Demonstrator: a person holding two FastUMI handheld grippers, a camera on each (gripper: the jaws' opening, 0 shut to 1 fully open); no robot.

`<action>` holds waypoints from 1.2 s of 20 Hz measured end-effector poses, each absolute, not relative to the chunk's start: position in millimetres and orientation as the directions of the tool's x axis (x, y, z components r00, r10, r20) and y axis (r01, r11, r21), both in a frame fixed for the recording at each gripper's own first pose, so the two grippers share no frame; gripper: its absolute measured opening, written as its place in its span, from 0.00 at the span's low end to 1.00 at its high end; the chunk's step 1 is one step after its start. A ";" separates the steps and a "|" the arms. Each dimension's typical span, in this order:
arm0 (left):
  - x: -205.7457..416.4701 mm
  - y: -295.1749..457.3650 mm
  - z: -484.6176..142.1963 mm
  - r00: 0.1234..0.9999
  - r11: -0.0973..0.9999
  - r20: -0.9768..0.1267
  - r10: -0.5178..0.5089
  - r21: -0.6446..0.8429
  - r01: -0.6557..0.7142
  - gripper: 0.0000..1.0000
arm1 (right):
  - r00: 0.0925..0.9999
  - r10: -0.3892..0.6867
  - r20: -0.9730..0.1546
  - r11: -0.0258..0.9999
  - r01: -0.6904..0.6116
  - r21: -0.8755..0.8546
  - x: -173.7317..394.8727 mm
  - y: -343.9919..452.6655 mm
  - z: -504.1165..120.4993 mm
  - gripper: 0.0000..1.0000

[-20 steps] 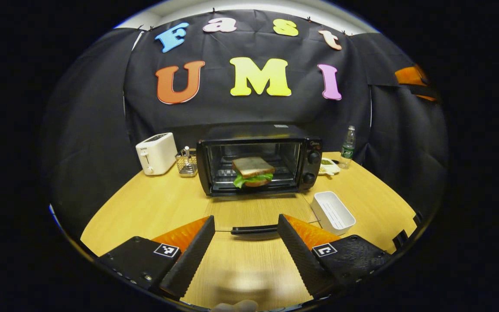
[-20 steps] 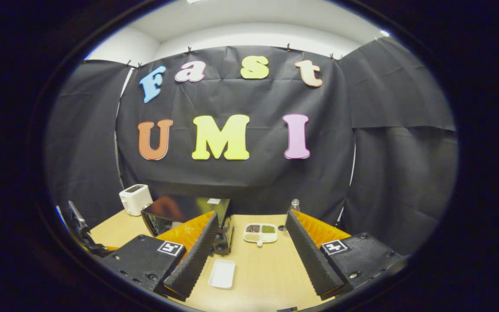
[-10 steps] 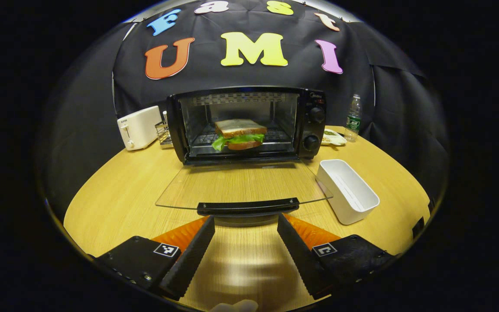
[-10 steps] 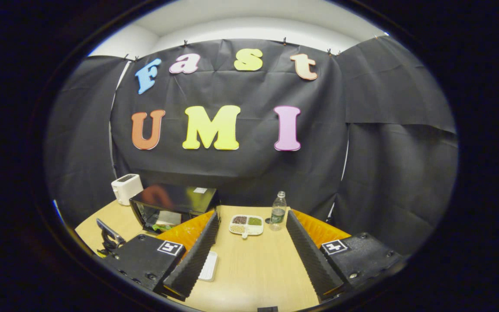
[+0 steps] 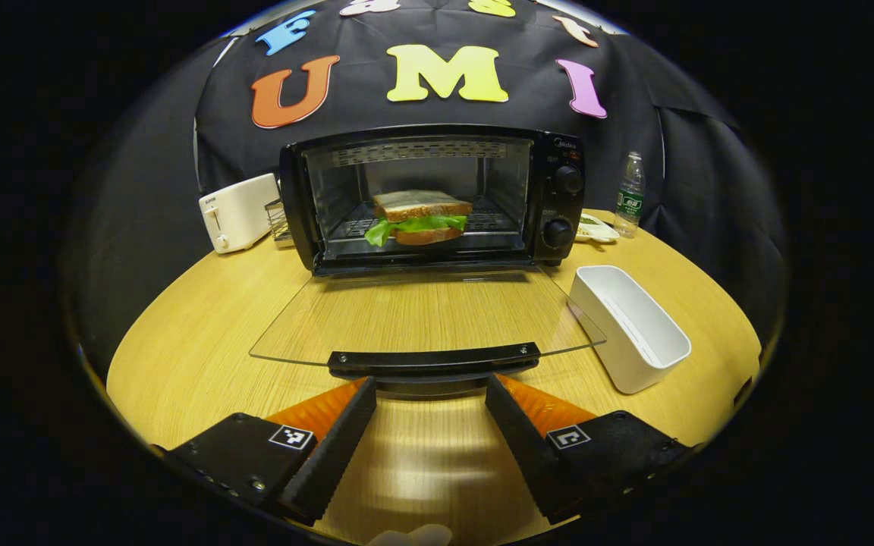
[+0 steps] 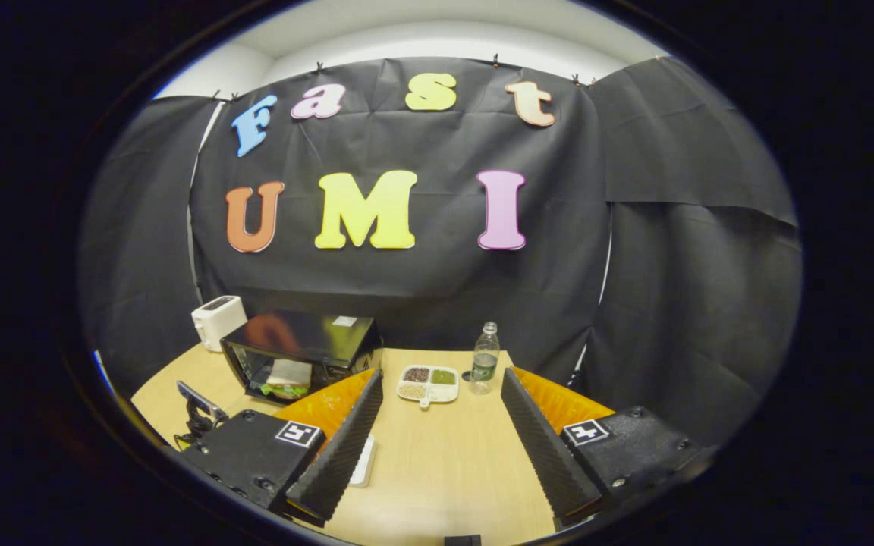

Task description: Open the electric oven with the left hand, put the food in, and close the electric oven.

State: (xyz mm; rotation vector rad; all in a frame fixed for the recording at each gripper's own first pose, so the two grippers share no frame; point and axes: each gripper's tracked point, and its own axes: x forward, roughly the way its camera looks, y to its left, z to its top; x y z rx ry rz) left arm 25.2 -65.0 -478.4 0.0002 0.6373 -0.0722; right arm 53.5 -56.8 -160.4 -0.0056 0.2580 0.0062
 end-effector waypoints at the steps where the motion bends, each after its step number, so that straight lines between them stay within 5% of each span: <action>1: 26.8 -64.6 -476.5 0.804 0.998 -0.591 -0.064 -0.027 0.059 0.96 | 0.967 0.006 -0.257 1.000 -0.007 -0.003 53.9 -56.8 -160.7 0.97; 24: 89.2 -62.3 -361.6 0.885 0.998 -0.463 -0.057 -0.011 0.059 0.96 | 0.978 0.035 -0.204 0.999 -0.036 -0.002 73.0 -56.4 -135.7 0.97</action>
